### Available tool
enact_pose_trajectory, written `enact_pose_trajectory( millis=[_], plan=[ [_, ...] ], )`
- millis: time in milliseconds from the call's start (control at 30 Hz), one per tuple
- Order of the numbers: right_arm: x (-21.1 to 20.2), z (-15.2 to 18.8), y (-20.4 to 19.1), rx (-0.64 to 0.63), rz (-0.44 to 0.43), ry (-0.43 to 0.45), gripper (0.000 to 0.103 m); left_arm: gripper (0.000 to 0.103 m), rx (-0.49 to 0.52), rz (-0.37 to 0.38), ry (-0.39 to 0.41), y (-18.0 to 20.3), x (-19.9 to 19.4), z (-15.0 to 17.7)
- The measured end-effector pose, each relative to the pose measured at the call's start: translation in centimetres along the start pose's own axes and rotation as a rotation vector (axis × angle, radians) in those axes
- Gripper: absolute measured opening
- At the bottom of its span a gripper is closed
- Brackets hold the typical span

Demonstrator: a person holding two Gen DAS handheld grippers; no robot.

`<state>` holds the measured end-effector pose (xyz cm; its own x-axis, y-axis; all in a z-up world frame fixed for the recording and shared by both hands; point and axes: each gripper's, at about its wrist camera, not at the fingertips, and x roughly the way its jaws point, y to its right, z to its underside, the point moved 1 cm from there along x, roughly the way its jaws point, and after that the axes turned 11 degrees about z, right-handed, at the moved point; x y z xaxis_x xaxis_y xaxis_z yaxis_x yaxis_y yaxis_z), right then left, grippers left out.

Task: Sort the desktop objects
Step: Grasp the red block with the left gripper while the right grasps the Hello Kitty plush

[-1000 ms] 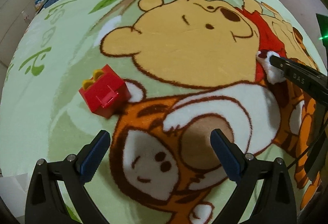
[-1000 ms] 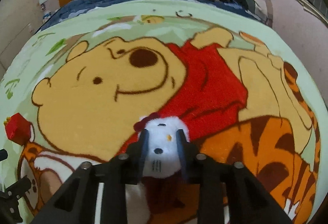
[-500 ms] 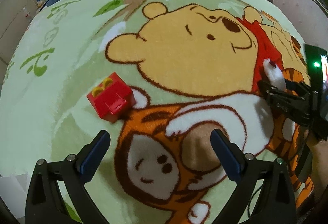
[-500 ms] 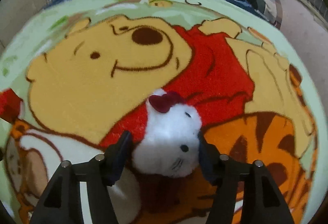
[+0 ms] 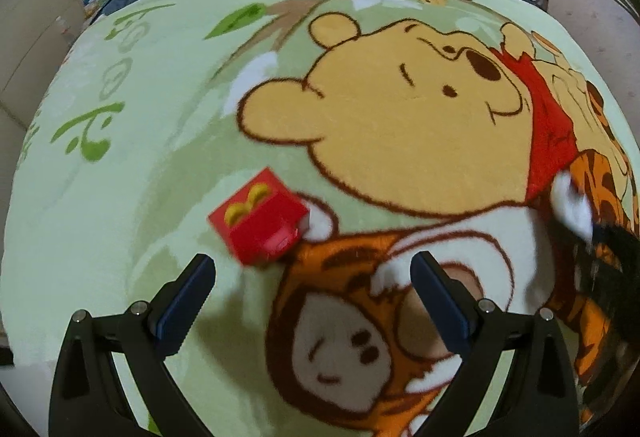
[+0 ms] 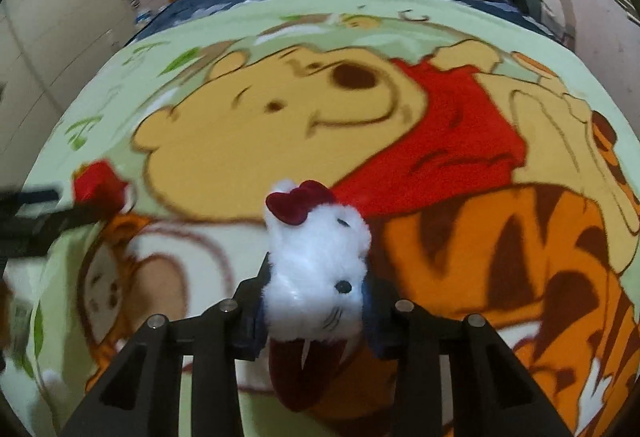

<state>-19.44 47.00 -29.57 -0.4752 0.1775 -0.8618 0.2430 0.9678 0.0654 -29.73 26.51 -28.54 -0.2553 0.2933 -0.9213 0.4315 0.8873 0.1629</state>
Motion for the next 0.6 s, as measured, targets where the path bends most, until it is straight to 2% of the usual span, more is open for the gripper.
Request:
enact_pose_trajectory(
  millis=[100, 200, 267, 467, 567, 600],
  plan=[
    [0.1, 1.0, -1.4, -0.007, -0.011, -0.015, 0.037, 0.103, 0.035, 0.033, -0.021, -0.6, 1.7, -0.9],
    [0.1, 1.4, -1.9, 0.003, -0.009, -0.023, 0.037, 0.103, 0.102, -0.018, -0.032, -0.9, 3.0, -1.4],
    [0.2, 1.3, -1.8, 0.007, -0.008, -0.028, 0.037, 0.103, 0.133, -0.022, -0.045, -1.2, 3.7, -1.5],
    [0.3, 1.1, -2.0, -0.004, -0.006, -0.032, 0.037, 0.103, 0.113, 0.065, -0.081, -3.7, 4.8, -1.1],
    [0.5, 1.3, -2.0, -0.001, -0.003, -0.035, 0.037, 0.096, 0.119, 0.098, -0.059, -4.0, 4.5, -1.0],
    [0.5, 1.3, -2.0, 0.0, -0.002, -0.035, 0.038, 0.088, 0.13, 0.118, -0.051, -3.8, 4.4, -1.0]
  ],
)
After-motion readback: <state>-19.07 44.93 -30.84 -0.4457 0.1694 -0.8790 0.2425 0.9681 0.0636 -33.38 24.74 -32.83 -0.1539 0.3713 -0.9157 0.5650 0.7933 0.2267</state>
